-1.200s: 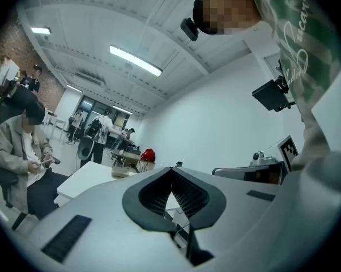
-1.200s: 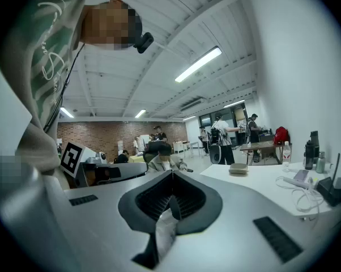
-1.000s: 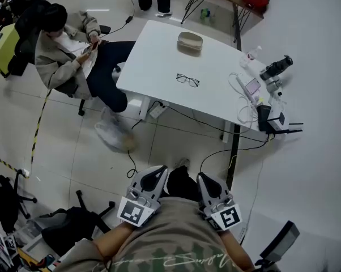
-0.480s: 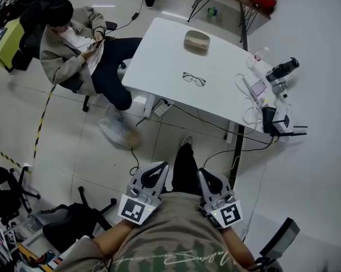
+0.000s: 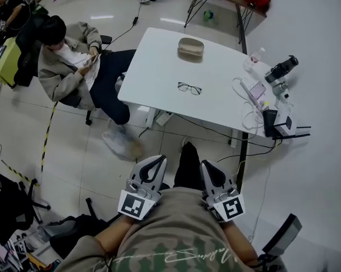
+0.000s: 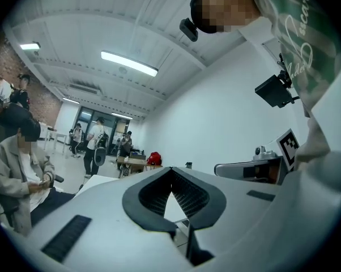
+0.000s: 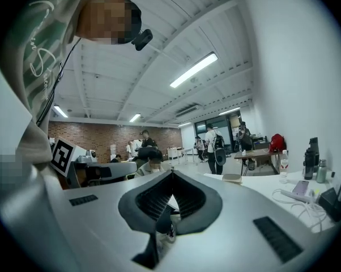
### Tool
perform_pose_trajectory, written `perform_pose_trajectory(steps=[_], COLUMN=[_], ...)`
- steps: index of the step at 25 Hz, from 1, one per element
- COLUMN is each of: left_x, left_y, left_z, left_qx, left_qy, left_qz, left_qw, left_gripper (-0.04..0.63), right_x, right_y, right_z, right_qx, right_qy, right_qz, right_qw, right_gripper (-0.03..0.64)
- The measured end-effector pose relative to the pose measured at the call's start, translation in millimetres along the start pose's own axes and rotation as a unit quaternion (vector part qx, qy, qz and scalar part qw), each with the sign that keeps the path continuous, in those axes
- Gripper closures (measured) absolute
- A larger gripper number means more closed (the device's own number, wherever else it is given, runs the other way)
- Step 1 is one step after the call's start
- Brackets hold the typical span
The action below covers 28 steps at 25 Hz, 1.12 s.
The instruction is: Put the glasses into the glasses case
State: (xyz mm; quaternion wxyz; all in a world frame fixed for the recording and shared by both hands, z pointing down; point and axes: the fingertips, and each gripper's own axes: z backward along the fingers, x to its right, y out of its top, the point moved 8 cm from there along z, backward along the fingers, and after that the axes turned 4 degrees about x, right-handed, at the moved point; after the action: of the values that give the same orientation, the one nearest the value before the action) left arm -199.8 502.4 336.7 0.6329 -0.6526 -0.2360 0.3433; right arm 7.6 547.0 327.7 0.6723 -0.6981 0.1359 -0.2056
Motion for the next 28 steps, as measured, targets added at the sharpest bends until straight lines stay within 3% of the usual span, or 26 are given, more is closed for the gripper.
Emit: perform_pose_trajectory(steps=[7,15,22,28], left_x=[0.7,4.1,-3.8,-5.9], left_y=[1.5,-8.0,-12.4,-9.0], left_z=[-47.7,-61.4,-56.7,-58.9], left_qx=[-0.021,-0.039,-0.052,-0.043], left_qy=[-0.031,-0.040,0.000,-0.002], left_qz=[-0.013,-0.009,-0.006,-0.018], left_qw=[0.9992,0.9984,0.9986,0.9989], left_gripper=[0.589,0.589,0.589,0.589], right_x=[37.0,58.2,49.7,54.7], right_y=[4.3,-18.9,-24.5,-24.9], right_z=[-14.6,-4.5,-15.6,-27.3], right_qx=[0.008,-0.017,-0.027,-0.028], right_qy=[-0.016,-0.062,-0.028,-0.011], right_qz=[-0.012,-0.046,-0.035,-0.032], right_qw=[1.000,0.997,0.999,0.999], right_gripper=[0.604,0.604,0.604,0.604])
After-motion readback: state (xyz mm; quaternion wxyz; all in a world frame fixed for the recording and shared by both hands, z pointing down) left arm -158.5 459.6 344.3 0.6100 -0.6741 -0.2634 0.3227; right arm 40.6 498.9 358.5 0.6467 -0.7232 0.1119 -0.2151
